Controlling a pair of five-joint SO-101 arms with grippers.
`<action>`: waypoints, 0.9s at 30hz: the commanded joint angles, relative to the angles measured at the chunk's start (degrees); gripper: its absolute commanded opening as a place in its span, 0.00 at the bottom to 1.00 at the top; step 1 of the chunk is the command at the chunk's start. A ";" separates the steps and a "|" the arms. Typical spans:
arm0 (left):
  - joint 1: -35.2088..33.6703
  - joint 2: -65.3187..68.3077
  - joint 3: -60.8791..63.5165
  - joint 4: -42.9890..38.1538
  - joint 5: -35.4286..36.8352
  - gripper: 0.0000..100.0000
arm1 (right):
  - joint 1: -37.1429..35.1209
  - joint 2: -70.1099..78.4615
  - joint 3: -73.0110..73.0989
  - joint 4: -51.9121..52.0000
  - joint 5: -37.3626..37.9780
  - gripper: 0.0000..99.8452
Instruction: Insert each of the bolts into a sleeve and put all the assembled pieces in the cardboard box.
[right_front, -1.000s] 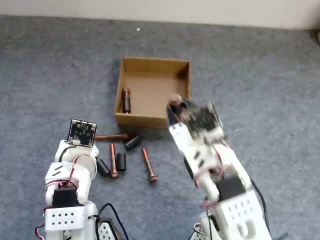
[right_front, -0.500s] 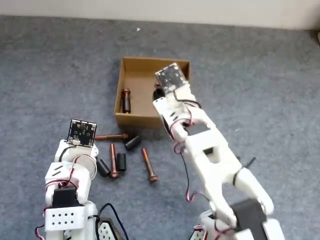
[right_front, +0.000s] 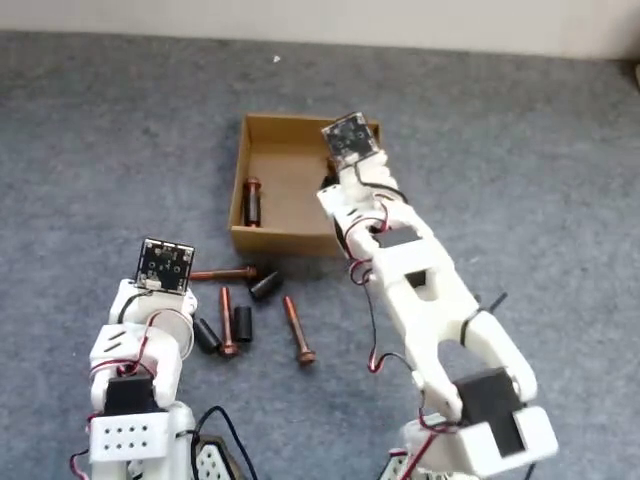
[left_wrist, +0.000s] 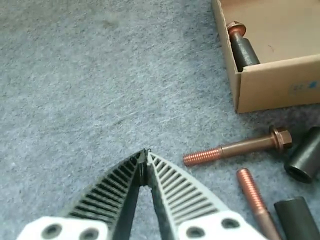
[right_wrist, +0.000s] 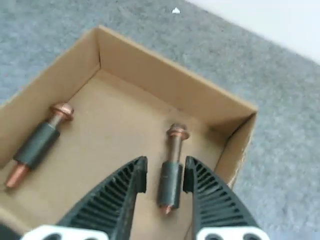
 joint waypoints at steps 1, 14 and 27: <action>-1.10 -0.40 1.71 -1.49 -0.70 0.01 | -2.42 -9.89 -3.30 8.13 -9.67 0.11; -1.27 -0.40 1.10 -1.41 -0.70 0.01 | -17.71 -17.89 -2.68 21.58 -34.02 0.11; -1.27 -0.40 1.10 -1.41 -0.70 0.01 | -24.84 7.60 -22.64 43.91 -57.32 0.11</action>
